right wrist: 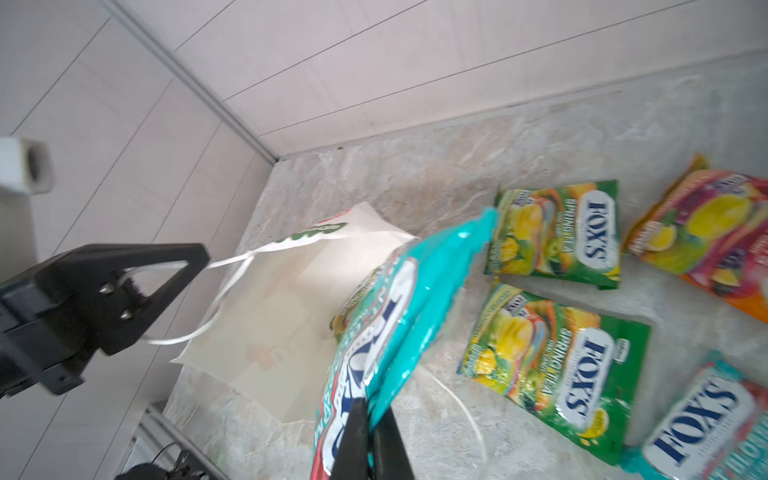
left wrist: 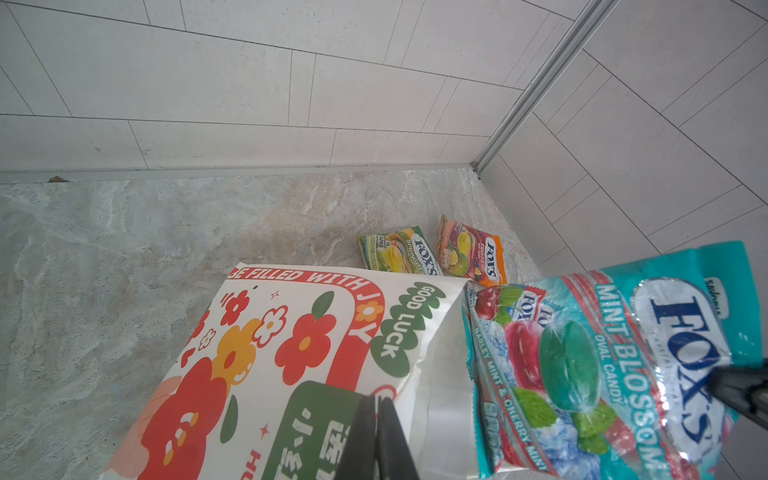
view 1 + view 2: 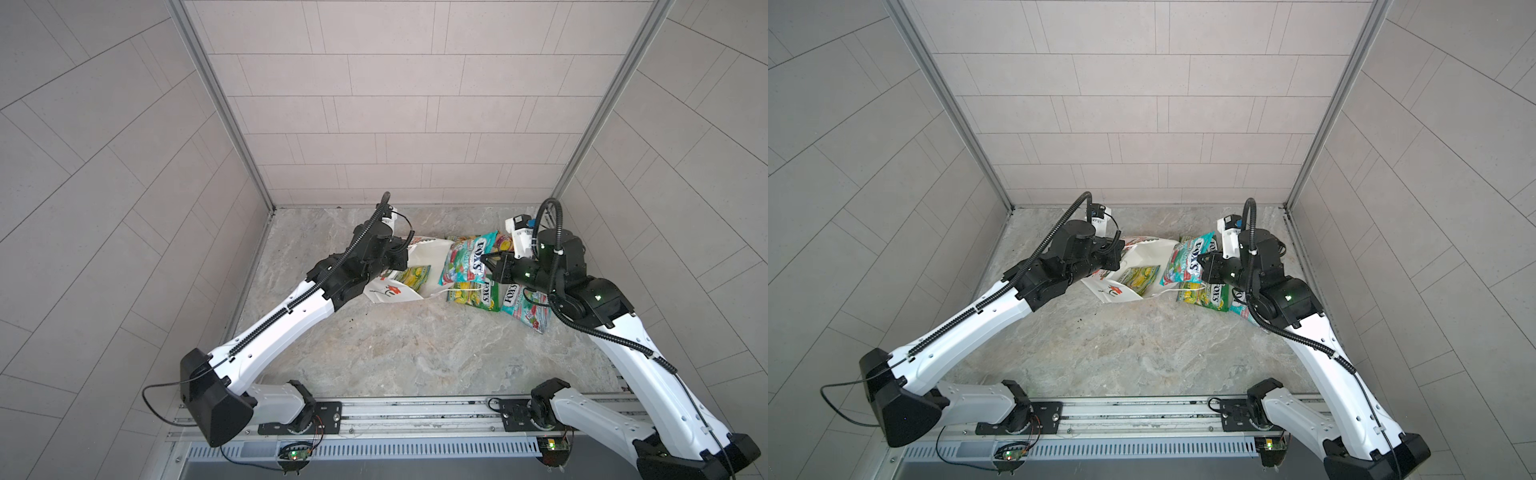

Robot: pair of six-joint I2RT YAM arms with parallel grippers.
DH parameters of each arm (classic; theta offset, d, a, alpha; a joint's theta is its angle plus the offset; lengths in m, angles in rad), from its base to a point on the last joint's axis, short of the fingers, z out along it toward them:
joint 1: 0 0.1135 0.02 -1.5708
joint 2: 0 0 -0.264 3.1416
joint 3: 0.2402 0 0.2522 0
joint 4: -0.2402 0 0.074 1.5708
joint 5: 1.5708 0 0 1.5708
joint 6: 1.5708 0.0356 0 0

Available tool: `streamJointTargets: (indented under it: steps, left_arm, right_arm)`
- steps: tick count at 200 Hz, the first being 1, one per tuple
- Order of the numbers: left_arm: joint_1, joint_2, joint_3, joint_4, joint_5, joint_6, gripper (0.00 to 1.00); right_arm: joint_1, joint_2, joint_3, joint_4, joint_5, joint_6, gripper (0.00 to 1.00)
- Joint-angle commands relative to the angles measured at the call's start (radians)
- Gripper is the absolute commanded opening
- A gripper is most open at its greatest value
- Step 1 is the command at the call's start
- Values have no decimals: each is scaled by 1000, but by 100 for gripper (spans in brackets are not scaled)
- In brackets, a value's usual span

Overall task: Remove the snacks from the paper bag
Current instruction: 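Pull the teal bag out of the paper bag with the right gripper, then lower the teal bag onto the table near the robot and release it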

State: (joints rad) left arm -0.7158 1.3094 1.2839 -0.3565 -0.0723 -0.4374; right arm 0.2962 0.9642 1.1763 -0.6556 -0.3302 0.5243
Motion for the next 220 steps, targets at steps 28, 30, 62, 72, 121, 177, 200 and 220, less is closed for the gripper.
streamJointTargets:
  steps: [28,30,62,72,121,177,200,220]
  left_arm:
    - [1,-30,-13,-4,-21,-1,0]
    - [1,-31,-13,-4,-21,-1,0]
    - [1,-30,-14,0,-23,-1,0]
    - [1,-31,-14,1,-22,-1,0]
    - [0,-27,-9,4,-20,-3,0]
    - [0,-31,1,7,-28,-2,0]
    - [0,-32,3,11,-36,-6,0]
    - [1,-35,1,13,-43,-7,0]
  right_arm:
    - [-155,-32,-22,-150,14,-118,0]
    - [-159,-32,-26,-153,11,-122,0]
    - [-175,-37,-64,-200,-29,-162,0]
    - [-175,-44,-75,-211,-35,-170,0]
    - [-175,-56,-115,-246,-87,-190,0]
    - [-175,-50,-214,-214,-305,-186,0]
    - [-171,-38,-264,-166,-385,-156,0]
    - [-158,-29,-308,-100,-432,-109,0]
